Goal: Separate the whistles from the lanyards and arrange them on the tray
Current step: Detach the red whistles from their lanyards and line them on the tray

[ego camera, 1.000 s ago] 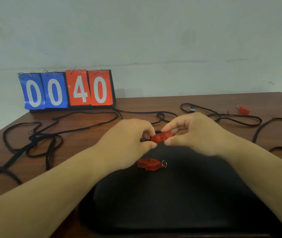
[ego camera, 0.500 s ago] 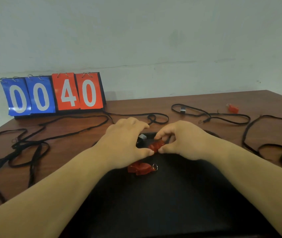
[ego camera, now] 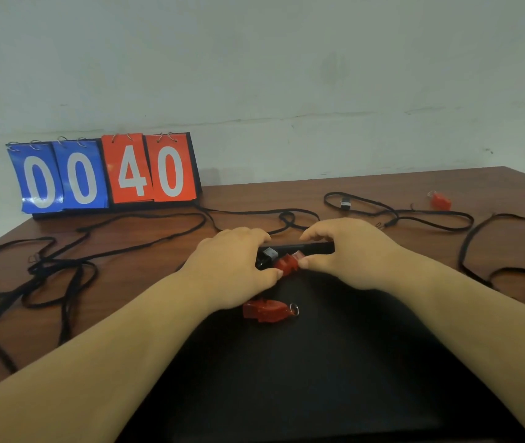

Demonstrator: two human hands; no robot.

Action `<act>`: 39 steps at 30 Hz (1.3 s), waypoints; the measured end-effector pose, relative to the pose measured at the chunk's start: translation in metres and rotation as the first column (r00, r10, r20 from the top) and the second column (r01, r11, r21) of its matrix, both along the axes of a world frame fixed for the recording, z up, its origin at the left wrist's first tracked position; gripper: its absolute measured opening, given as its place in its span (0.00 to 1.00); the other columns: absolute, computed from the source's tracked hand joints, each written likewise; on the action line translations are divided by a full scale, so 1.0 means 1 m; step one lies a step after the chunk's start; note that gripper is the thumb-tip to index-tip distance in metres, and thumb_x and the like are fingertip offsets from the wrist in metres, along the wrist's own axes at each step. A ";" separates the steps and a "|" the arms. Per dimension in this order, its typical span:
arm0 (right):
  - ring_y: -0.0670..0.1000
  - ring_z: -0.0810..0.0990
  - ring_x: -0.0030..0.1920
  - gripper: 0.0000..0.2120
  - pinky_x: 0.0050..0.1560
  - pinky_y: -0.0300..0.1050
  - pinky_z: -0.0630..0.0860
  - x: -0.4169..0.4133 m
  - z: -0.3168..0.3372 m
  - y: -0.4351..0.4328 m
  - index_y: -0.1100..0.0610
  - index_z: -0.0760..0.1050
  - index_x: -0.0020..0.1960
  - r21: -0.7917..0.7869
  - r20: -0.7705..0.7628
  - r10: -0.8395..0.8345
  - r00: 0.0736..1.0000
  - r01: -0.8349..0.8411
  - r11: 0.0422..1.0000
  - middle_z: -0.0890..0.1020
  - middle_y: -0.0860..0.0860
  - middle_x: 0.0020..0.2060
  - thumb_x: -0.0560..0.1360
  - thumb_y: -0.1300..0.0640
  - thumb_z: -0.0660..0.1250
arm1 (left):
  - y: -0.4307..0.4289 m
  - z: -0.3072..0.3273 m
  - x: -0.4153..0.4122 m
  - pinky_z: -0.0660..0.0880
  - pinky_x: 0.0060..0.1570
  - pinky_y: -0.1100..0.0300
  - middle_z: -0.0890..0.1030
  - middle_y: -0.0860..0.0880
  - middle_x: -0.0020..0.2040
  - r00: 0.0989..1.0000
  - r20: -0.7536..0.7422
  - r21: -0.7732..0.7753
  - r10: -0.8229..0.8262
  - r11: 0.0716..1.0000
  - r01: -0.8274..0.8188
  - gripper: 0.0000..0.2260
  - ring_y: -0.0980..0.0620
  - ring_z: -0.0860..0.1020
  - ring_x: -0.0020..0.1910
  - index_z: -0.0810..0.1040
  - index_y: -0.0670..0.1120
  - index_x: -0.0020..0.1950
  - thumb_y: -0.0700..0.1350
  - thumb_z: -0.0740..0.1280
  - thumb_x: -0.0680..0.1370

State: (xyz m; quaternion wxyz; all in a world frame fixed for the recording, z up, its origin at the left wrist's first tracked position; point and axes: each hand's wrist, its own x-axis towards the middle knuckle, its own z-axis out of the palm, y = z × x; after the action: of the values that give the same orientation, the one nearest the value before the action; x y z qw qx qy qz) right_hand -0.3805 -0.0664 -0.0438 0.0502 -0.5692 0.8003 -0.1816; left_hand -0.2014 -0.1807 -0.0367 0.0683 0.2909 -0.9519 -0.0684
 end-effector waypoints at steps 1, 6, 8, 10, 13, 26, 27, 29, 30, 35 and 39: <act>0.46 0.77 0.57 0.18 0.55 0.42 0.72 0.000 -0.001 -0.001 0.41 0.78 0.63 -0.005 -0.002 -0.002 1.000 0.002 1.000 0.81 0.42 0.58 0.75 0.39 0.72 | 0.000 -0.001 0.000 0.75 0.64 0.47 0.77 0.56 0.63 1.000 -0.004 0.001 0.001 1.000 -0.001 0.24 0.53 0.75 0.61 0.73 0.56 0.70 0.63 0.68 0.77; 0.45 0.78 0.54 0.18 0.54 0.43 0.75 -0.002 -0.006 -0.007 0.42 0.79 0.62 -0.023 -0.009 -0.012 1.000 0.012 1.000 0.80 0.40 0.53 0.75 0.38 0.71 | -0.001 -0.002 -0.003 0.75 0.65 0.47 0.77 0.55 0.66 1.000 -0.002 -0.017 0.007 1.000 -0.007 0.26 0.53 0.75 0.63 0.71 0.56 0.72 0.63 0.68 0.77; 0.45 0.78 0.53 0.17 0.55 0.45 0.77 -0.001 -0.007 -0.009 0.41 0.79 0.60 -0.032 -0.018 -0.018 1.000 0.018 0.999 0.79 0.39 0.51 0.74 0.37 0.71 | -0.001 -0.002 -0.003 0.74 0.67 0.46 0.76 0.55 0.67 1.000 -0.008 -0.016 0.005 1.000 -0.005 0.26 0.52 0.75 0.65 0.71 0.55 0.73 0.62 0.68 0.78; 0.45 0.78 0.52 0.16 0.56 0.47 0.79 -0.001 -0.008 -0.010 0.41 0.80 0.59 -0.034 -0.018 -0.023 1.000 0.022 0.999 0.80 0.39 0.51 0.74 0.36 0.71 | -0.001 -0.002 -0.002 0.74 0.67 0.46 0.76 0.54 0.68 1.000 -0.010 -0.017 0.001 1.000 -0.001 0.25 0.52 0.74 0.65 0.71 0.55 0.73 0.62 0.68 0.78; 0.46 0.79 0.53 0.15 0.57 0.49 0.79 0.000 -0.008 -0.010 0.41 0.80 0.58 -0.028 -0.017 -0.023 1.000 0.023 0.999 0.81 0.41 0.53 0.74 0.36 0.71 | -0.001 -0.003 -0.002 0.74 0.67 0.46 0.76 0.54 0.68 1.000 -0.009 -0.015 0.005 1.000 -0.005 0.25 0.52 0.74 0.65 0.71 0.55 0.73 0.61 0.68 0.78; 0.42 0.75 0.53 0.13 0.53 0.40 0.71 0.006 -0.001 -0.009 0.42 0.82 0.61 -0.035 -0.026 0.038 0.999 -0.039 0.999 0.82 0.41 0.58 0.77 0.42 0.70 | -0.001 -0.001 -0.003 0.74 0.68 0.46 0.76 0.54 0.68 1.000 -0.018 0.015 0.004 1.000 -0.004 0.24 0.52 0.74 0.66 0.71 0.55 0.73 0.60 0.68 0.78; 0.42 0.74 0.53 0.14 0.54 0.40 0.70 0.007 0.000 -0.007 0.42 0.82 0.62 -0.030 -0.022 0.043 0.999 -0.044 0.999 0.82 0.41 0.59 0.78 0.42 0.70 | -0.001 -0.002 -0.002 0.74 0.67 0.46 0.76 0.54 0.68 1.000 -0.019 0.016 0.003 1.000 -0.003 0.24 0.53 0.74 0.66 0.71 0.55 0.73 0.60 0.68 0.78; 0.41 0.72 0.53 0.16 0.56 0.40 0.69 0.007 0.002 -0.006 0.42 0.81 0.64 -0.032 -0.017 0.045 0.999 -0.046 0.998 0.81 0.41 0.61 0.78 0.43 0.70 | -0.002 -0.003 -0.002 0.75 0.66 0.47 0.76 0.55 0.67 0.999 -0.036 0.027 -0.002 1.000 0.003 0.24 0.53 0.75 0.64 0.72 0.56 0.72 0.61 0.68 0.78; 0.40 0.71 0.54 0.16 0.57 0.40 0.69 0.007 0.002 -0.005 0.42 0.80 0.65 -0.046 -0.014 0.042 0.999 -0.043 0.998 0.80 0.40 0.60 0.77 0.43 0.71 | -0.003 -0.003 -0.001 0.75 0.66 0.48 0.77 0.55 0.67 0.998 -0.056 0.029 -0.004 1.000 0.006 0.24 0.54 0.75 0.63 0.72 0.56 0.72 0.61 0.68 0.78; 0.39 0.79 0.47 0.05 0.49 0.37 0.75 0.014 0.009 0.009 0.42 0.82 0.49 -0.129 0.088 0.144 0.986 -0.132 0.983 0.81 0.37 0.46 0.75 0.44 0.74 | -0.003 0.011 0.017 0.76 0.59 0.57 0.76 0.58 0.59 0.981 -0.180 -0.032 -0.075 0.997 0.071 0.17 0.58 0.75 0.57 0.76 0.57 0.65 0.60 0.69 0.78; 0.40 0.81 0.42 0.06 0.45 0.33 0.77 0.029 0.015 0.025 0.45 0.83 0.46 -0.003 0.255 0.353 0.900 -0.365 0.931 0.84 0.43 0.43 0.73 0.45 0.76 | 0.000 0.029 0.043 0.76 0.45 0.62 0.79 0.58 0.46 0.973 -0.071 0.150 -0.218 0.963 0.226 0.08 0.61 0.78 0.45 0.80 0.60 0.53 0.58 0.73 0.76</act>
State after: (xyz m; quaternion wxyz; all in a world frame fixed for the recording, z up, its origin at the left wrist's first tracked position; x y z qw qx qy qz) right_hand -0.3517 -0.0417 -0.0285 0.1967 -0.6779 0.6727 -0.2217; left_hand -0.1583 -0.1803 -0.0075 0.0628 0.1849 -0.9679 -0.1580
